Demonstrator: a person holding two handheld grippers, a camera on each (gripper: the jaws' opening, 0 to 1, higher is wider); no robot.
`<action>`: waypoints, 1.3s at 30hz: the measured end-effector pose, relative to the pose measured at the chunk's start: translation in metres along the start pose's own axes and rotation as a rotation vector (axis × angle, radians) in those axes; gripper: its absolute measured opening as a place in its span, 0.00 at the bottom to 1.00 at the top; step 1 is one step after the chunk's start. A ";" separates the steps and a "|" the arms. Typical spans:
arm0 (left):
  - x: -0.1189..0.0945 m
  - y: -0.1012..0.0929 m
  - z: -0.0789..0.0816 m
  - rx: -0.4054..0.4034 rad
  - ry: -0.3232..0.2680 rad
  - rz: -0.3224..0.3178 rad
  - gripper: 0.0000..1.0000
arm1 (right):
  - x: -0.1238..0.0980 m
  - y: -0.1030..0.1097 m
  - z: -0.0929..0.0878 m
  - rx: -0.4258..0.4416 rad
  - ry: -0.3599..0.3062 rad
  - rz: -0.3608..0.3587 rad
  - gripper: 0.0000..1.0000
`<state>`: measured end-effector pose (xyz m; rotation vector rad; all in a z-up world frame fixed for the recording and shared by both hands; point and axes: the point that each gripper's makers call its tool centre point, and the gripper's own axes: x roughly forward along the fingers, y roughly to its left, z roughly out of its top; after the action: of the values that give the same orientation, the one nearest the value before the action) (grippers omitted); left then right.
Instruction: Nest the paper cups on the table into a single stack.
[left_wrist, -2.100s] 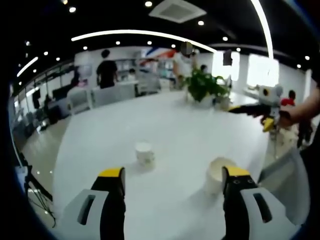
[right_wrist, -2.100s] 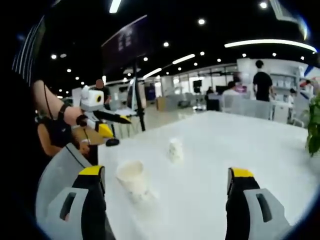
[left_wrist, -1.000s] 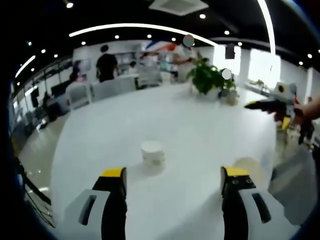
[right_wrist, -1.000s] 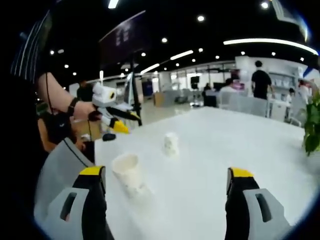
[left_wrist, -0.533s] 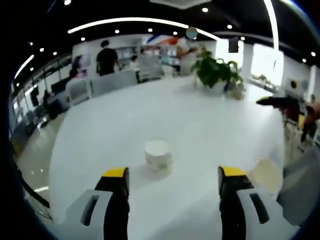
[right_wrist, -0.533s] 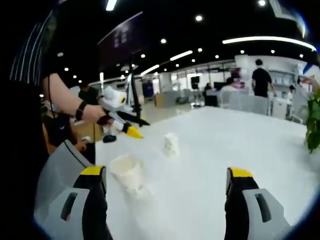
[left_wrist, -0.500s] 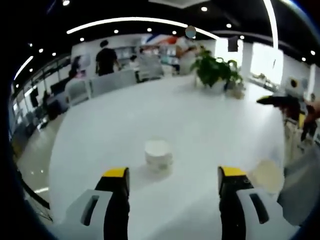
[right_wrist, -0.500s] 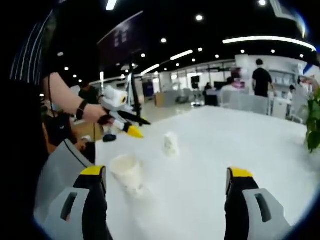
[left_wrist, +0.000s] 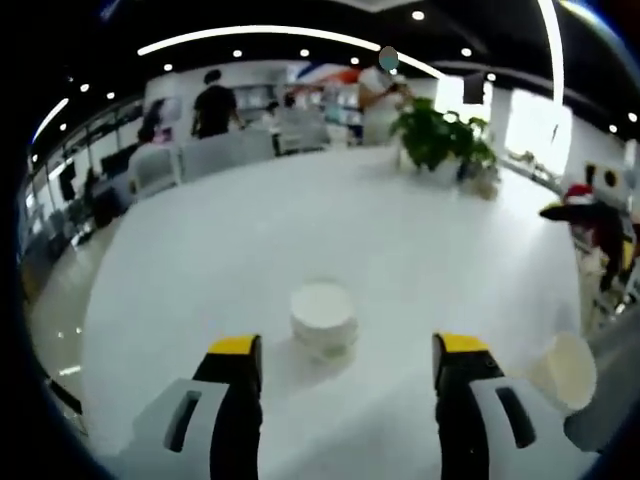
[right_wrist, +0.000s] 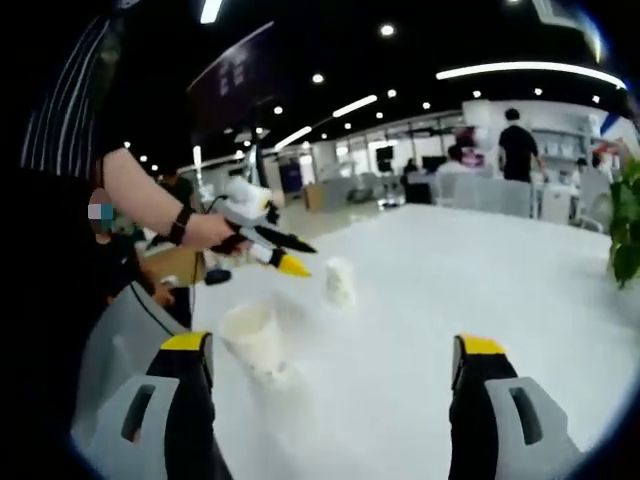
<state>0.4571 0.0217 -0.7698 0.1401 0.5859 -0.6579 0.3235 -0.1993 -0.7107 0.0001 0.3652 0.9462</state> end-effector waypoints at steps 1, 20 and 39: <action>0.002 0.002 0.000 -0.001 0.000 0.002 0.67 | 0.000 0.000 0.000 -0.001 0.000 -0.002 0.97; 0.029 0.015 -0.005 -0.019 0.017 0.000 0.62 | 0.003 0.003 -0.018 0.035 0.024 -0.012 0.96; 0.044 0.017 -0.002 -0.032 0.060 -0.038 0.51 | -0.006 -0.002 -0.025 0.061 0.021 -0.048 0.95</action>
<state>0.4947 0.0123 -0.7967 0.1190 0.6582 -0.6824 0.3144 -0.2092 -0.7329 0.0365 0.4120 0.8878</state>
